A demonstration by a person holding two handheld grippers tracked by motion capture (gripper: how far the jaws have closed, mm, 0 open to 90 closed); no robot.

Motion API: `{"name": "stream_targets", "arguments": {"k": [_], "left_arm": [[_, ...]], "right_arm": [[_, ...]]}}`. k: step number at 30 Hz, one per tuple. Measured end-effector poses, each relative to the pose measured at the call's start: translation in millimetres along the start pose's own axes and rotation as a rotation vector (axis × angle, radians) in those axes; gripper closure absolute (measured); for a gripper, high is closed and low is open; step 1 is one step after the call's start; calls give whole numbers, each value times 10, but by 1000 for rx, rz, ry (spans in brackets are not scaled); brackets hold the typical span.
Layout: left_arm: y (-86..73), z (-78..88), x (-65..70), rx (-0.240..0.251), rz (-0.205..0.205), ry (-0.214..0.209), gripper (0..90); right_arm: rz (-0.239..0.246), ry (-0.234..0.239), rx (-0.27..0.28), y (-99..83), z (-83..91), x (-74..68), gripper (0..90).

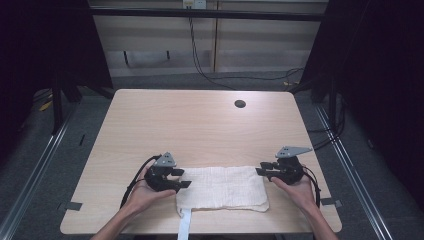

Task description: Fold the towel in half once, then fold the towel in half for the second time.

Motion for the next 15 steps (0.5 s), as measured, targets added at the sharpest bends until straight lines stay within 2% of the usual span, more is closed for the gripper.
{"name": "stream_targets", "arguments": {"k": [5,7,9,11,12,13,14,15], "left_arm": [[182,137,-186,90,63,4,394],[210,155,-294,79,75,-4,407],[237,165,-340,99,104,-13,394],[257,191,-355,87,77,5,426],[270,201,-342,85,64,-11,443],[281,208,-346,92,58,-6,453],[287,211,-349,95,34,-4,473],[290,210,-362,94,23,10,518]], "right_arm": [[21,51,-12,41,-73,-184,574],[30,82,-18,76,-138,-277,555],[51,103,-27,119,-206,-376,543],[64,132,-31,158,-264,-492,533],[76,141,-38,170,-295,-566,521],[86,152,-44,177,-319,-628,514],[96,157,-45,183,-335,-670,514],[107,174,-50,195,-363,-754,507]]}}
Point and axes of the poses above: each handheld gripper's, and its own axes: z roughly backward along the jaws, y roughly out of its top, x roughly to its right, the point moved 9 cm from there along -z, roughly forward along the jaws, and after that the axes turned 3 degrees about -z, right-handed, at the moved point
